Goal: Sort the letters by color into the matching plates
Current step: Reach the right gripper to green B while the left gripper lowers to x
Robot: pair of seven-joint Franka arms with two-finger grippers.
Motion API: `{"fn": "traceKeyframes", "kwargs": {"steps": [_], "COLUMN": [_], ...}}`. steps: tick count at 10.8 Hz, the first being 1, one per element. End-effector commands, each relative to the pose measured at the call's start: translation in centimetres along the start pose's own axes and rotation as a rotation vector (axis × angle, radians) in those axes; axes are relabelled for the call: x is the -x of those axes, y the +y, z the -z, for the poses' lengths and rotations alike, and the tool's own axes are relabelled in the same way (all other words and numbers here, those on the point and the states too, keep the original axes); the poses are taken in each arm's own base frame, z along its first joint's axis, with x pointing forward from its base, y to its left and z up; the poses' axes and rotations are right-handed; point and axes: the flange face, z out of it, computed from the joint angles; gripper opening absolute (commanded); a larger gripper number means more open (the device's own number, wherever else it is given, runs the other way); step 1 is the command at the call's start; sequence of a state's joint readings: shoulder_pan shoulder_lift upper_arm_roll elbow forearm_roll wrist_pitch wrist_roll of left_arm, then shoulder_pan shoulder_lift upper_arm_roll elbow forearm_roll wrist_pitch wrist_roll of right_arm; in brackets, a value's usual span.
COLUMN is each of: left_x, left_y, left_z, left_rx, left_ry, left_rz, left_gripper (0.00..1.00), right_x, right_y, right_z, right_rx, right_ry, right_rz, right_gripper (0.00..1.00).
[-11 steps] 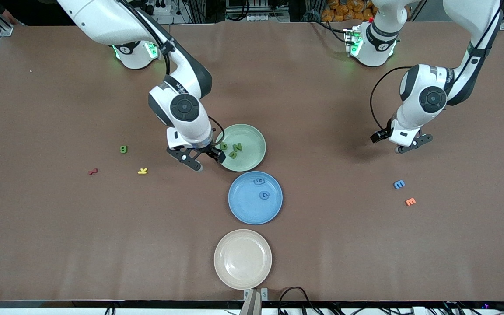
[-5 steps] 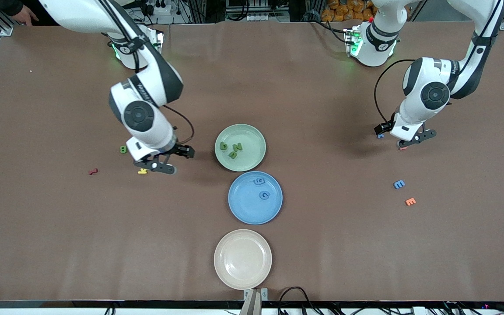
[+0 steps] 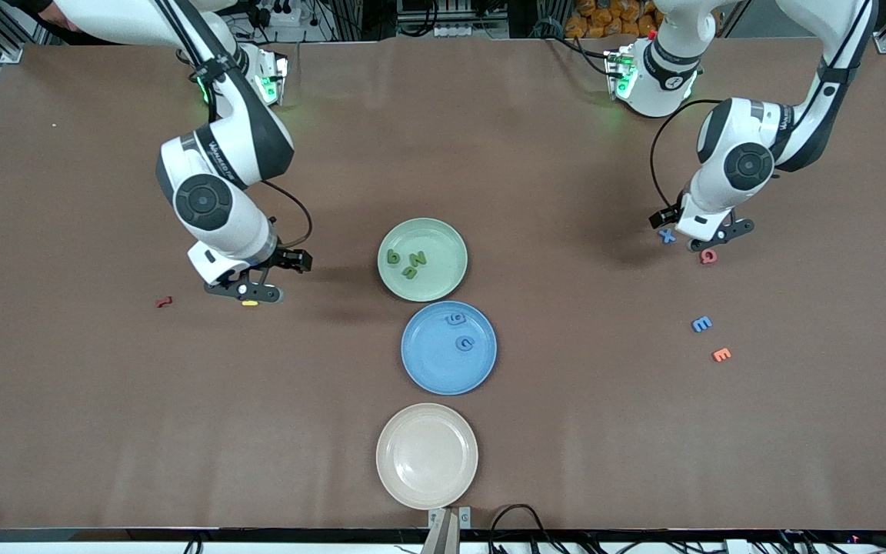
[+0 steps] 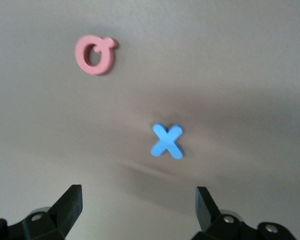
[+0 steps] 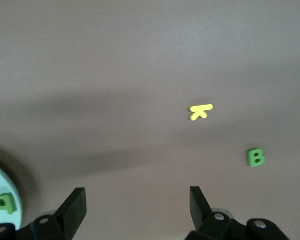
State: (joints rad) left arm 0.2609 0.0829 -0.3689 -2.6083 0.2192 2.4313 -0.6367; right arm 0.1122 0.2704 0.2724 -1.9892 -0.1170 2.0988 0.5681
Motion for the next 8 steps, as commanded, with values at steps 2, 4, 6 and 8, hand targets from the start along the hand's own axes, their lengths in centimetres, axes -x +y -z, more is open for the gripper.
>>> {"fn": "traceKeyframes", "kwargs": {"steps": [2,4,6,8], "left_x": [0.5,-2.5,-5.3,-6.0], "left_y": [0.6,1.0,-1.1,-1.4], "left_z": [1.1,3.5,5.2,5.7], "left_rx": [0.0,0.031,0.04,0.049], "left_ry": [0.042,0.085,0.092,0.101], "left_rz": [-0.004,-0.072,-0.101,-0.094], "left_gripper": [1.0,1.0,1.0,1.0], "right_x": [0.7,0.5,0.5,1.0], "right_y": [4.4,6.9,9.5,11.3], "right_z": [0.3,-0.4,-0.9,-2.5], "right_rx": [0.0,0.006,0.007,-0.006], "right_ry": [-0.008,-0.013,-0.015,0.013], "right_rz": [0.061,0.092,0.12,0.135], "right_gripper": [0.91,0.91,0.91,0.91]}}
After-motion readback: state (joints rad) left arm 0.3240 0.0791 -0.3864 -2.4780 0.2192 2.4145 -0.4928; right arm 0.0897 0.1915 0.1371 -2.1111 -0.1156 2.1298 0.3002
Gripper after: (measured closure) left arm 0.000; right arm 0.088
